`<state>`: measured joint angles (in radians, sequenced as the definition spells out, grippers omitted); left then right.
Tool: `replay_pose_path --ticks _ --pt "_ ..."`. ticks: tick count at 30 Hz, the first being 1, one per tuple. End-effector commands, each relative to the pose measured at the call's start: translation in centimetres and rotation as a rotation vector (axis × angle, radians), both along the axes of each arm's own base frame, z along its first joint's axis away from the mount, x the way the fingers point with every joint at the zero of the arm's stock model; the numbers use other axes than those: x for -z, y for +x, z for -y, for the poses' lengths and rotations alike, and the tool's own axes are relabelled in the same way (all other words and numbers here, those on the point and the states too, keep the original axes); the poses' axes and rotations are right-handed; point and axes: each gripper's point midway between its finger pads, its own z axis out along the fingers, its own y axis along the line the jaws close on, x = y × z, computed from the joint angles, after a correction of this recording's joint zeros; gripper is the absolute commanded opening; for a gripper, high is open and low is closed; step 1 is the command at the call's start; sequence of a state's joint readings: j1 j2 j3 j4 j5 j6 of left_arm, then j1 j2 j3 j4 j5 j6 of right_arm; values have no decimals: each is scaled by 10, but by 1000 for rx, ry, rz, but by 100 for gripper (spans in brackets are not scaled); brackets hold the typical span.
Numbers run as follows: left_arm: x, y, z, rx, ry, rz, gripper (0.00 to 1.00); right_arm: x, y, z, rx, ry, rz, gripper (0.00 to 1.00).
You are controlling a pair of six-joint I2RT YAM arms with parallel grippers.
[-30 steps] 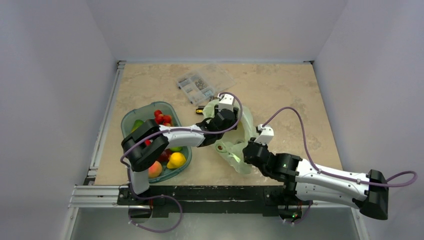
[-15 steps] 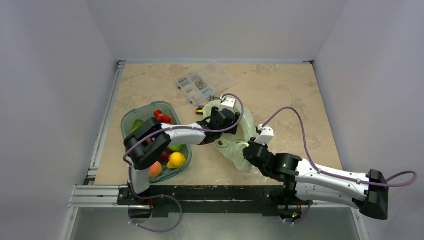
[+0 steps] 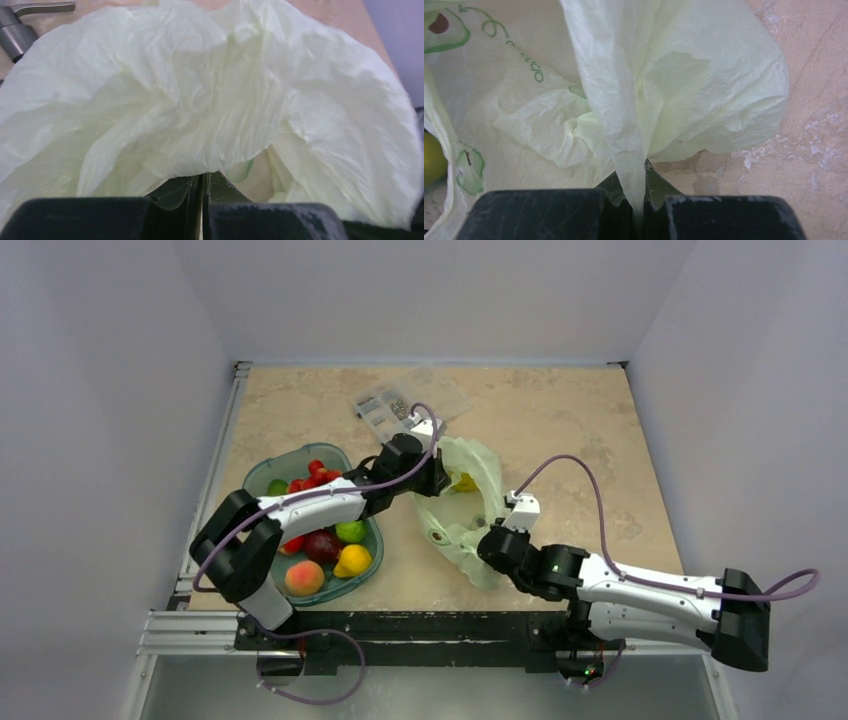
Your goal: Take the fake fruits out of the plastic bag
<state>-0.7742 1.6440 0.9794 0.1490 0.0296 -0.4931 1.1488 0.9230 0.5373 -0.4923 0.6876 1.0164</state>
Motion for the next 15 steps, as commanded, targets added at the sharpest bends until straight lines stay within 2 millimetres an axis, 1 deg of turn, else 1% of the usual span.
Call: replay_pose_path --ticks 1,3,6,7,9,11,12,15 --pt "-49 -33 8 166 -90 -6 0 -6 7 6 83 2 13 0" --pt "-57 -46 5 211 -102 -24 0 -3 8 15 135 -29 12 0" --pt "-65 -60 -9 229 -85 -20 0 0 11 30 224 -87 16 0" --pt "-67 -59 -16 204 -74 -8 0 1 11 35 251 -107 16 0" --pt "-67 -50 -40 98 -20 32 0 3 12 40 290 -127 16 0" --pt "-63 -38 -67 -32 53 76 0 5 12 45 312 -148 15 0" --pt "-60 -34 -76 -74 78 90 0 6 12 47 323 -157 15 0" --pt "-42 -26 -92 -129 157 64 0 8 12 44 310 -167 10 0"
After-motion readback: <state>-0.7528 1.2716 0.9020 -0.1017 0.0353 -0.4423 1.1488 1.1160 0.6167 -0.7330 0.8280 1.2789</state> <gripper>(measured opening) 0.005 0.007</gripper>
